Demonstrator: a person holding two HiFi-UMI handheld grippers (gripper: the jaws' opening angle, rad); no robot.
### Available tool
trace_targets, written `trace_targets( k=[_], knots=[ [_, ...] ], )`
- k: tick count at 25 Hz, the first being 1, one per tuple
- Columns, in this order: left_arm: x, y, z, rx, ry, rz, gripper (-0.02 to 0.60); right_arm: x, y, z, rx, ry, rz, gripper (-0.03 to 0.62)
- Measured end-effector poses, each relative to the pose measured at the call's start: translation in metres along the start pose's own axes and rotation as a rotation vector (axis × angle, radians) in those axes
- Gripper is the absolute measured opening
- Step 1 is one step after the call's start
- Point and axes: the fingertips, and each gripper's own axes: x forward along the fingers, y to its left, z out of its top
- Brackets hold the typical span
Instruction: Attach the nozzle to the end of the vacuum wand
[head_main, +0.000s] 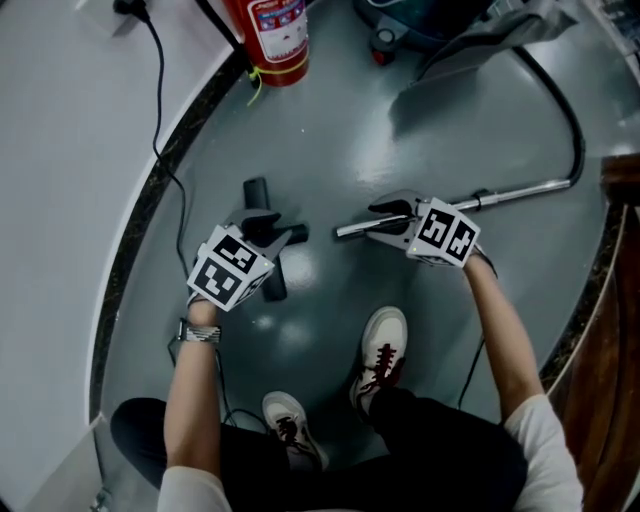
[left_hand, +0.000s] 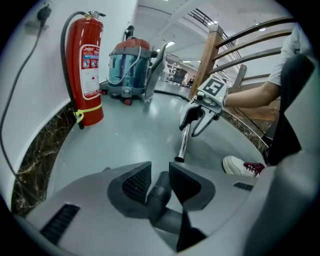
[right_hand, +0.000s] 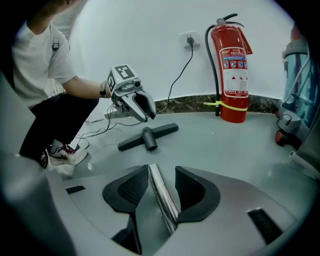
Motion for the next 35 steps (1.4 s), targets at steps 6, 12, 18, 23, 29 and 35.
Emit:
trace_targets(
  k=[6, 12, 18, 23, 29, 35],
  knots=[
    [0.013, -0.011, -0.019, 0.081, 0.114, -0.056, 0.138, 0.012, 0.004, -0.026, -0.108, 0.142, 0.06, 0.175],
    [0.018, -0.011, -0.026, 0.092, 0.164, -0.078, 0.167, 0.018, 0.005, -0.038, -0.159, 0.212, 0.083, 0.177],
    [0.018, -0.01, -0.035, 0.104, 0.218, -0.103, 0.192, 0.024, 0.002, -0.05, -0.247, 0.315, 0.098, 0.187],
    [0.023, -0.01, -0.037, 0.103, 0.229, -0.125, 0.198, 0.031, 0.003, -0.066, -0.284, 0.385, 0.118, 0.19],
    [0.029, -0.013, -0.04, 0.124, 0.241, -0.145, 0.206, 0.037, -0.001, -0.071, -0.363, 0.419, 0.09, 0.19],
    [0.03, -0.013, -0.045, 0.153, 0.261, -0.142, 0.216, 0.038, -0.004, -0.077, -0.386, 0.419, 0.075, 0.19]
  ],
)
